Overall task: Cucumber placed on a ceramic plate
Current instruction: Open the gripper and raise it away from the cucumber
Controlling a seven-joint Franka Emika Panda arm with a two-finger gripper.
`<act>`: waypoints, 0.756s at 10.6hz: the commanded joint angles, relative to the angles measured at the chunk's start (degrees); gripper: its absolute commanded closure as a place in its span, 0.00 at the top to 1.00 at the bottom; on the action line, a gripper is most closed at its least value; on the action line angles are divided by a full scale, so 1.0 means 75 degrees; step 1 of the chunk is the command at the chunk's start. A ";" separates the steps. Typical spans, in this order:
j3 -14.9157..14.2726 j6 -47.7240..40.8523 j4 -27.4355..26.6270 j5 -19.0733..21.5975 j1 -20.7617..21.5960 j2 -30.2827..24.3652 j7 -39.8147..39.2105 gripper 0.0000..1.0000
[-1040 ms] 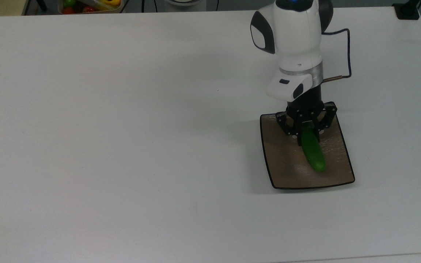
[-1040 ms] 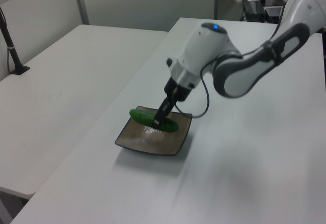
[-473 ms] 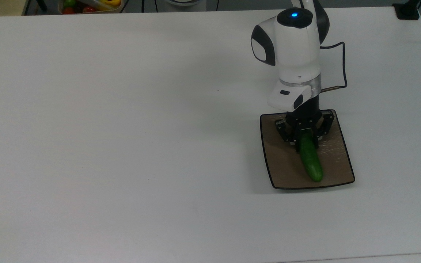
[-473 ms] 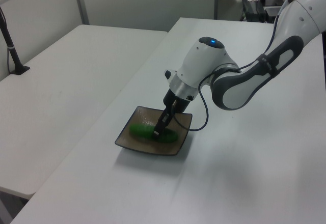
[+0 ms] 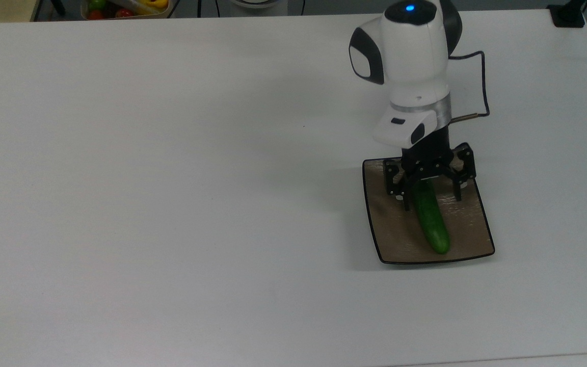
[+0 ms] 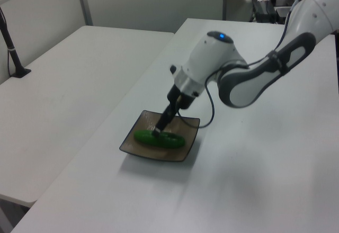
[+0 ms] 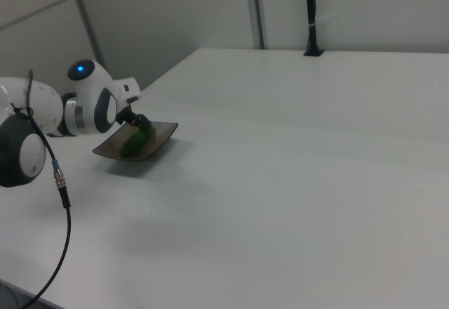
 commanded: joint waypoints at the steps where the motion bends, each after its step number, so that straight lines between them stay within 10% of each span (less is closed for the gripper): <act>1: -0.0021 -0.0926 -0.0624 -0.0116 -0.0275 -0.1403 0.0188 1.00; 8: -0.0103 -0.6455 -0.0648 0.0001 -0.1247 -0.4415 0.0165 1.00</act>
